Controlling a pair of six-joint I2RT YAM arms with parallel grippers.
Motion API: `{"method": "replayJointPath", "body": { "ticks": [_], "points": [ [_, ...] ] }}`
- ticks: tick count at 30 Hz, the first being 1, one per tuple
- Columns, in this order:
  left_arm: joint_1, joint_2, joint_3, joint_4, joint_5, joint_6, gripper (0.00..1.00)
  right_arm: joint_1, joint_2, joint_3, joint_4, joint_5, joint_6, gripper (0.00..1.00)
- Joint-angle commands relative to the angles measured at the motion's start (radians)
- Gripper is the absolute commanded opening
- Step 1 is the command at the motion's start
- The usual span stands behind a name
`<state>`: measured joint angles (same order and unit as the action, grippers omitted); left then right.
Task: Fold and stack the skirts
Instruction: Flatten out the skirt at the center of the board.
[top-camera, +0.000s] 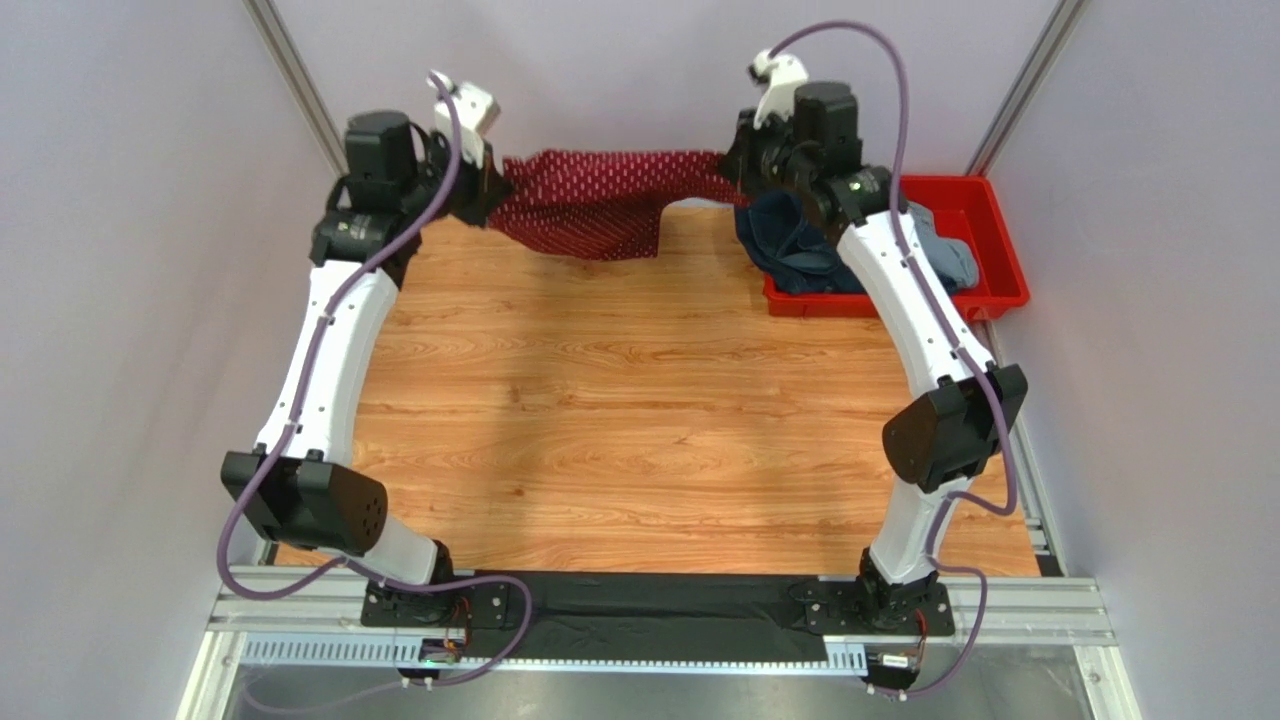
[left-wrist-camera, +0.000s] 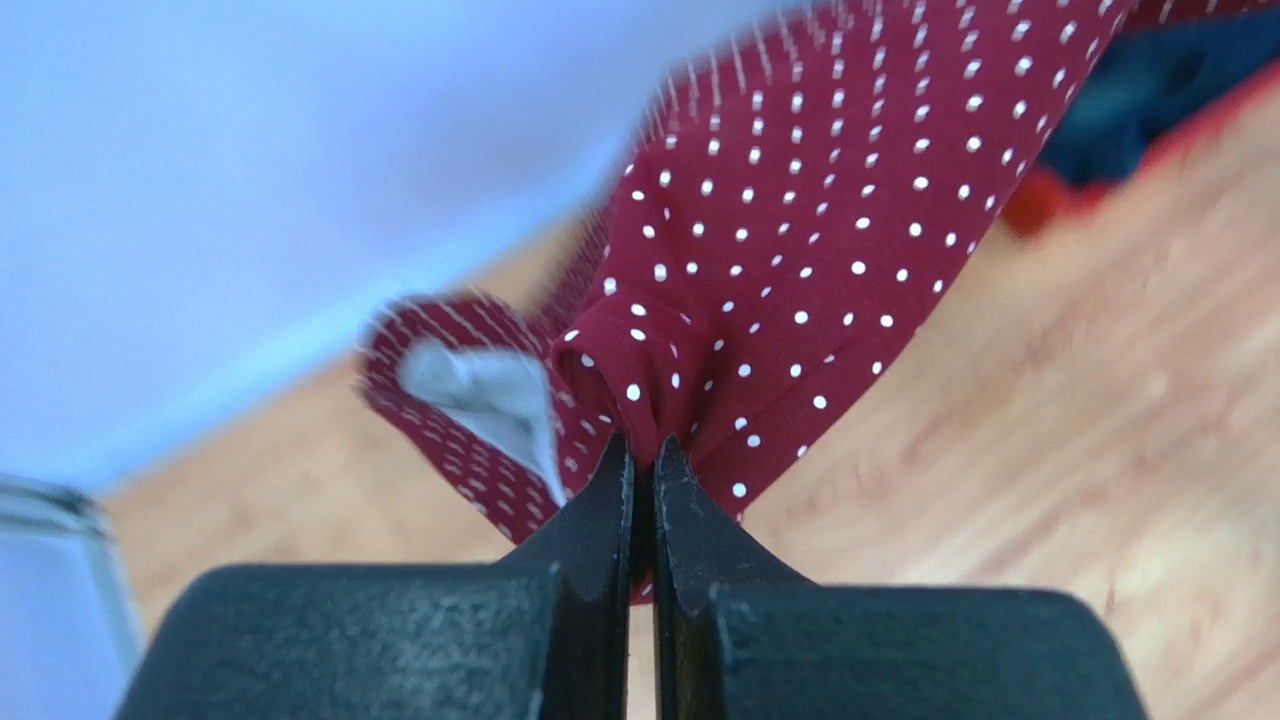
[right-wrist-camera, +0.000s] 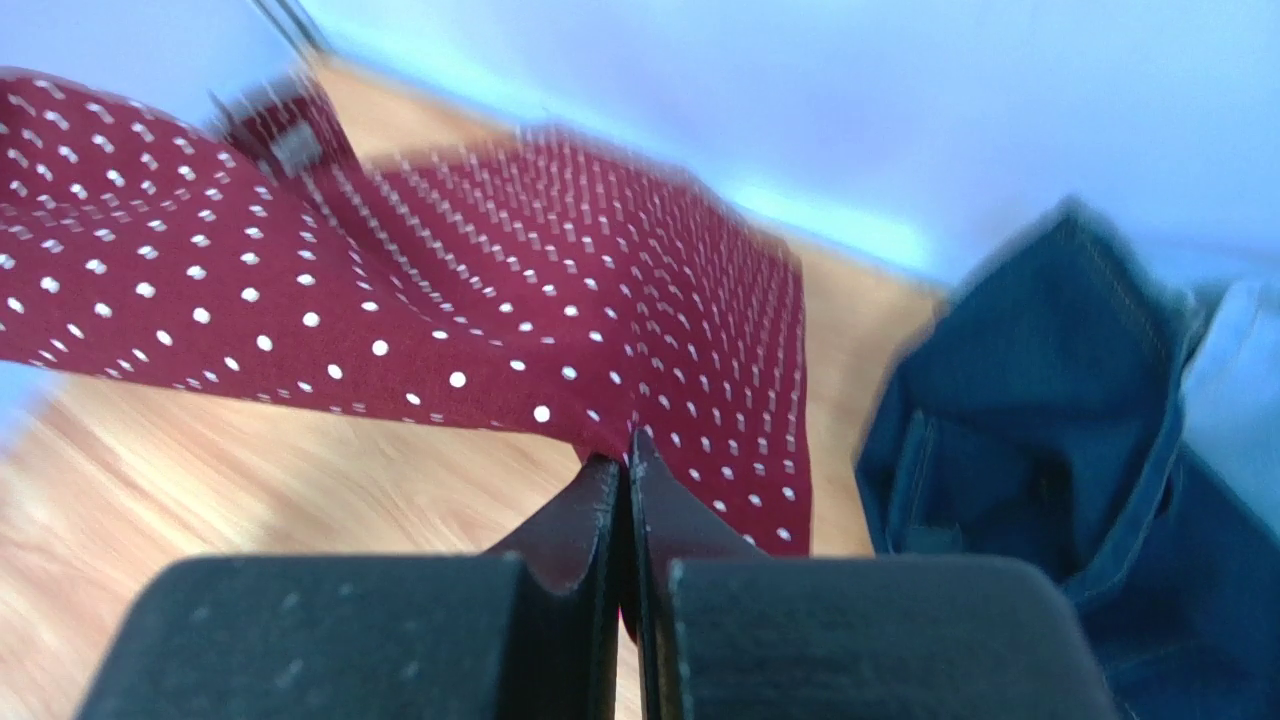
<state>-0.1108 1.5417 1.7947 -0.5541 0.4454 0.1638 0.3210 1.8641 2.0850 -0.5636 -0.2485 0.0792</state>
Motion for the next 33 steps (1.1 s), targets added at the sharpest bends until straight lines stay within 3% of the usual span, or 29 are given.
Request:
{"method": "replayJointPath", "body": {
  "ticks": [1,3,5,6,7,8,9,13,14,15,18,19,21,23,28,30,33],
  "points": [
    [0.013,0.034,-0.282,0.029,0.039,0.092,0.0,0.091,-0.041,-0.208,-0.044,0.096,-0.184,0.0],
    [0.031,-0.018,-0.427,0.029,0.073,0.132,0.02,0.147,-0.097,-0.391,-0.042,0.173,-0.242,0.0],
    [0.055,-0.09,-0.512,-0.012,0.151,0.19,0.16,0.237,-0.182,-0.511,-0.029,0.208,-0.306,0.0],
    [0.063,-0.116,-0.575,-0.045,0.189,0.28,0.45,0.268,-0.212,-0.64,-0.022,0.228,-0.324,0.0],
    [0.066,-0.142,-0.598,-0.144,0.199,0.351,0.61,0.327,-0.268,-0.693,-0.018,0.227,-0.356,0.0],
    [0.066,-0.196,-0.615,-0.202,0.2,0.415,0.73,0.354,-0.292,-0.751,-0.013,0.207,-0.36,0.0],
    [0.066,-0.222,-0.644,-0.263,0.202,0.544,0.78,0.375,-0.313,-0.834,-0.012,0.19,-0.358,0.0],
    [0.066,-0.342,-0.675,-0.577,0.207,0.77,0.82,0.466,-0.419,-1.005,0.02,0.143,-0.309,0.07],
    [0.065,-0.374,-0.678,-0.601,0.202,0.79,0.82,0.474,-0.433,-1.029,0.025,0.149,-0.282,0.21],
    [0.065,-0.39,-0.696,-0.606,0.187,0.783,0.81,0.483,-0.46,-1.055,0.027,0.156,-0.269,0.28],
    [0.045,-0.419,-0.779,-0.483,0.13,0.692,0.8,0.487,-0.502,-1.096,0.001,0.204,-0.188,0.43],
    [0.028,-0.419,-0.803,-0.377,0.04,0.621,0.79,0.486,-0.514,-1.097,-0.021,0.221,-0.162,0.48],
    [-0.019,-0.388,-0.85,-0.266,-0.066,0.559,0.77,0.48,-0.558,-1.096,-0.042,0.235,-0.083,0.55],
    [-0.029,-0.312,-0.847,-0.239,-0.086,0.451,0.73,0.469,-0.594,-1.117,-0.048,0.197,0.017,0.63],
    [-0.02,-0.172,-0.825,-0.149,-0.227,0.209,0.71,0.333,-0.602,-1.194,-0.111,0.145,0.354,0.62],
    [-0.012,-0.167,-0.833,-0.132,-0.206,0.114,0.71,0.299,-0.591,-1.244,-0.104,0.126,0.392,0.59],
    [-0.007,-0.161,-0.845,-0.132,-0.172,0.085,0.72,0.28,-0.553,-1.27,-0.082,0.123,0.406,0.56]
  ]
}}
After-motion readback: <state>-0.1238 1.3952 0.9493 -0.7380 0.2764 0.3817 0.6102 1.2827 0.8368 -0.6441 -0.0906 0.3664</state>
